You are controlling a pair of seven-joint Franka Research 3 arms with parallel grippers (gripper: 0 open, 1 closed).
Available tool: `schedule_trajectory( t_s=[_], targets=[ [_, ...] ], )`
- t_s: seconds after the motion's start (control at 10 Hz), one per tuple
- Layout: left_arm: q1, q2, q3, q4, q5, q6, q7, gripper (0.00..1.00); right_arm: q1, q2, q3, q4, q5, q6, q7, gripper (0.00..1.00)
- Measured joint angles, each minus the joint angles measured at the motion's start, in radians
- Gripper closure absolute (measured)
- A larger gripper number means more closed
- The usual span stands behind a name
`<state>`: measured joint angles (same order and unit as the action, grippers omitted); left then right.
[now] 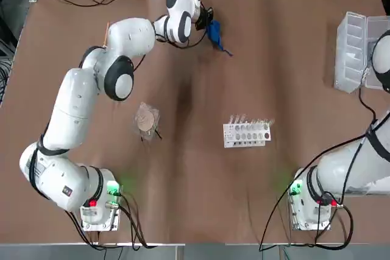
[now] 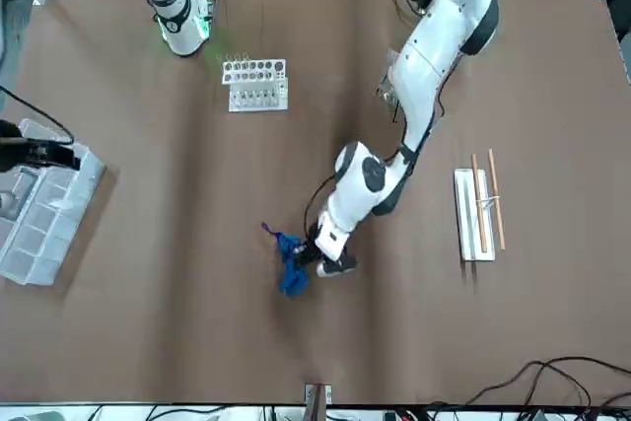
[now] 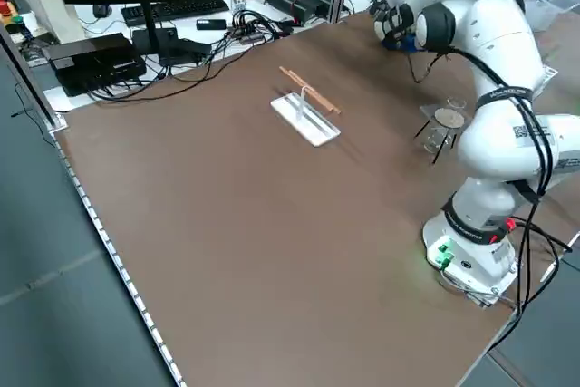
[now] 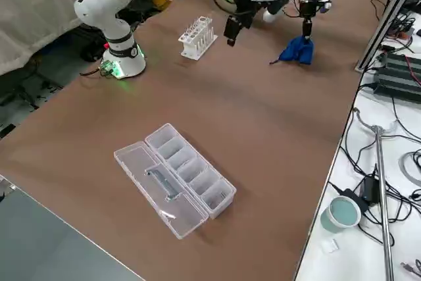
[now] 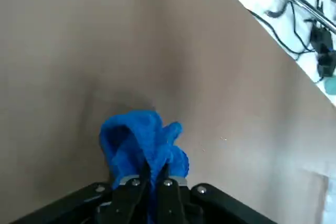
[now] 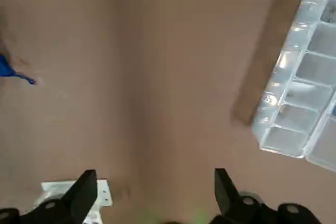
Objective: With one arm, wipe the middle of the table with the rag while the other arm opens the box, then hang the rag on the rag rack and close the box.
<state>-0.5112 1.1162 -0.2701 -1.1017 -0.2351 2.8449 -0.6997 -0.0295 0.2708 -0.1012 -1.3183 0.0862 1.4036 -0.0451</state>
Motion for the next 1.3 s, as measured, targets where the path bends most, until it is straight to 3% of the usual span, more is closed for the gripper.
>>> schedule_trajectory(
  t_s=[0.5,1.1,1.3],
  targets=[
    [-0.041,0.015,0.039,0.001,0.0,-0.001,0.039,0.94,-0.004,-0.13,0.0,-0.16,0.012,0.099,0.0,0.01],
    [-0.264,0.019,0.041,0.005,0.0,0.001,0.059,0.94,-0.001,-0.166,0.002,-0.191,0.011,0.1,0.0,0.01],
    [-0.296,0.019,0.041,0.011,0.0,0.001,0.059,0.94,-0.001,-0.168,0.002,-0.191,-0.004,0.1,0.0,0.01]
  ],
)
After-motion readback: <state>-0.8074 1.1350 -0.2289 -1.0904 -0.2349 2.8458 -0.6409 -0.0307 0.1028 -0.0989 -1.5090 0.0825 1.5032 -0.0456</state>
